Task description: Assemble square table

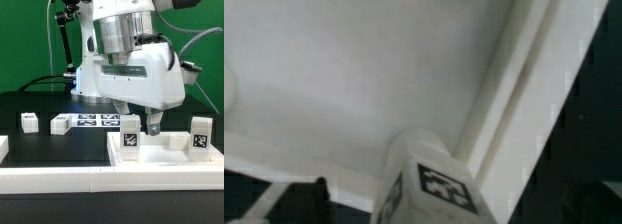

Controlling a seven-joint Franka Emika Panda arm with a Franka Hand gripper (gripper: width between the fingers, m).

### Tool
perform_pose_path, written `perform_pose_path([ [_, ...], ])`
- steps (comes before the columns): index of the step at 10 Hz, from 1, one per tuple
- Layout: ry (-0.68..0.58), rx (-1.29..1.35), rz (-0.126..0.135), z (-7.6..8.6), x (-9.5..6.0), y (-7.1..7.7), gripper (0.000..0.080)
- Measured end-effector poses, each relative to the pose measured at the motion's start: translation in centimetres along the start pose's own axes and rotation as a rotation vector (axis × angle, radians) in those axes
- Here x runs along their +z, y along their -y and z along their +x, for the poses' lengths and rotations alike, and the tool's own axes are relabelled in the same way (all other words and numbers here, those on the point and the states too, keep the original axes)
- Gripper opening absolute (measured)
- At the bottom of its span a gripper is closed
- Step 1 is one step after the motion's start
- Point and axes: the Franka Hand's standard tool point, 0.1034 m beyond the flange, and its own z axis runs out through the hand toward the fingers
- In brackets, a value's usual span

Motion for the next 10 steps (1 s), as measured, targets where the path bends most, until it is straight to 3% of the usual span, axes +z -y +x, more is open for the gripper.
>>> perform_pose_path([
  [4,-0.002,-0.303,-0.008,0.06,-0.02,-0.07,0.0649],
  [5,-0.014,-0.443,-0.047,0.14,-0.13,-0.20,0.0649],
  [6,-0.026,-0.601,-0.070,0.27,-0.17,-0.23,0.0649],
  [10,-0.020,-1.001,-0.086,0.76,-0.33,-0.36,0.0649],
])
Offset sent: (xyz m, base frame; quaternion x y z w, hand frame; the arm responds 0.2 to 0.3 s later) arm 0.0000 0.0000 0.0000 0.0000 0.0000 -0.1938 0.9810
